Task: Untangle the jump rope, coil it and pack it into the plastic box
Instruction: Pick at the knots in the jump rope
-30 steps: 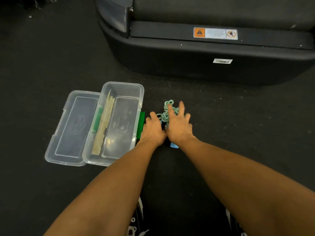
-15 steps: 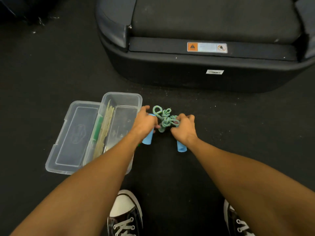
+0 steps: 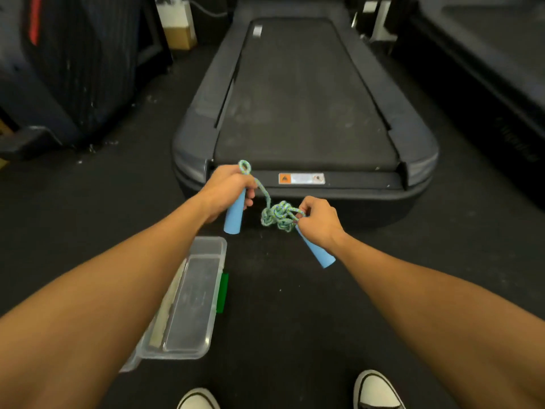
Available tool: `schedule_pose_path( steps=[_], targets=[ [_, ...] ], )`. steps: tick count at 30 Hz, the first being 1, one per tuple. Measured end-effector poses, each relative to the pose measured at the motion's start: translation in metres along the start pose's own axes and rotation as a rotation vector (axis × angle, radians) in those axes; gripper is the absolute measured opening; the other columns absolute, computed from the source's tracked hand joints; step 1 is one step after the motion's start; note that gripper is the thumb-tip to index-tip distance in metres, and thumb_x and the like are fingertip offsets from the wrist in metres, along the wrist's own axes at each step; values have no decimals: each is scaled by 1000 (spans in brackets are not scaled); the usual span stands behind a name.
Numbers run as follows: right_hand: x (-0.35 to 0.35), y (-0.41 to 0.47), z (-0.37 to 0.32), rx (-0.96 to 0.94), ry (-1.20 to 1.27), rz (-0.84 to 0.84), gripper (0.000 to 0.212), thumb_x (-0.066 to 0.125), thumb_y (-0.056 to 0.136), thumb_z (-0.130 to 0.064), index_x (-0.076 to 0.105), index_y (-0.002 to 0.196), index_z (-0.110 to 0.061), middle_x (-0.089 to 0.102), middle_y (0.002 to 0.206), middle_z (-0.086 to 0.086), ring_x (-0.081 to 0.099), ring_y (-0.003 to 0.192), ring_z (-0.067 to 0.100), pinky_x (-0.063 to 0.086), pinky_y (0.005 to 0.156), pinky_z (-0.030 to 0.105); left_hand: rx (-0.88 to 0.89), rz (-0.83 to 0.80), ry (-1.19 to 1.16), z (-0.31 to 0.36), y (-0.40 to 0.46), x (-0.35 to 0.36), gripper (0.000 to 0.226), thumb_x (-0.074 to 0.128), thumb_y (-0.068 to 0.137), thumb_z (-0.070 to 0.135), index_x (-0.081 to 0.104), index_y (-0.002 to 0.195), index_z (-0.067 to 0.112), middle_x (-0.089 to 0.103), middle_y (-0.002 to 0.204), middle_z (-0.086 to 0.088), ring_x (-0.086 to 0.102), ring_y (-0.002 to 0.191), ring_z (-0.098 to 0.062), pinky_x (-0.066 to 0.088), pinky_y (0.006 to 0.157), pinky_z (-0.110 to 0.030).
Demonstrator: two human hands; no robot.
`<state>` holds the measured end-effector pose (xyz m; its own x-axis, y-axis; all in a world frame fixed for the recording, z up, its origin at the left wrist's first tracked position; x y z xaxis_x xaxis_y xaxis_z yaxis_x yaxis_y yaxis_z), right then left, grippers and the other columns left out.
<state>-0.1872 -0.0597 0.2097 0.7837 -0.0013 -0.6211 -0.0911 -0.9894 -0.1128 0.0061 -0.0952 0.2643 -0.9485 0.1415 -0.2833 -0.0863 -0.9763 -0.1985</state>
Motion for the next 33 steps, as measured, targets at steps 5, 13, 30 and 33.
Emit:
schedule_pose_path(
  steps=[5, 13, 30, 33],
  targets=[
    [-67, -22, -28, -33, 38, 133, 22, 51, 77, 1, 48, 64, -16, 52, 61, 3, 53, 78, 28, 46, 64, 32, 223, 0, 102, 98, -25, -12, 29, 71, 91, 15, 52, 69, 9, 57, 59, -11, 57, 44, -17, 54, 53, -30],
    [-142, -59, -71, -125, 217, 212, 11, 55, 72, -1, 56, 68, -11, 69, 69, 12, 64, 67, 21, 48, 59, 28, 495, 35, 230, 248, -91, -5, 30, 64, 91, 3, 50, 65, 10, 58, 53, -8, 58, 45, -18, 54, 50, -28],
    [-223, -136, -216, -637, 520, -124, 28, 55, 99, -29, 61, 123, -17, 77, 91, -2, 61, 77, 5, 45, 70, 22, 451, -32, 420, 399, -201, -23, 29, 46, 98, -7, 61, 110, 15, 78, 87, -6, 64, 64, -11, 51, 69, -29],
    [-238, -147, -222, -698, 586, -185, 17, 46, 102, -9, 62, 109, -11, 73, 81, 6, 66, 78, 21, 49, 67, 21, 468, -20, 364, 408, -209, -31, 35, 49, 93, -13, 64, 106, 16, 78, 95, -7, 64, 65, -11, 51, 69, -28]
  ],
)
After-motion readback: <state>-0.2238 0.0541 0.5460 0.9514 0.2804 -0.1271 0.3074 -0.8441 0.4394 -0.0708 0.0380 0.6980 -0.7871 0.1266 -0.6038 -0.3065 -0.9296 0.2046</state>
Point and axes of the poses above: each hand's wrist, its own y-axis towards the middle knuckle, its own x-axis out of the palm, z = x × y, the point moved 2 cm from there along y, towards the middle knuckle
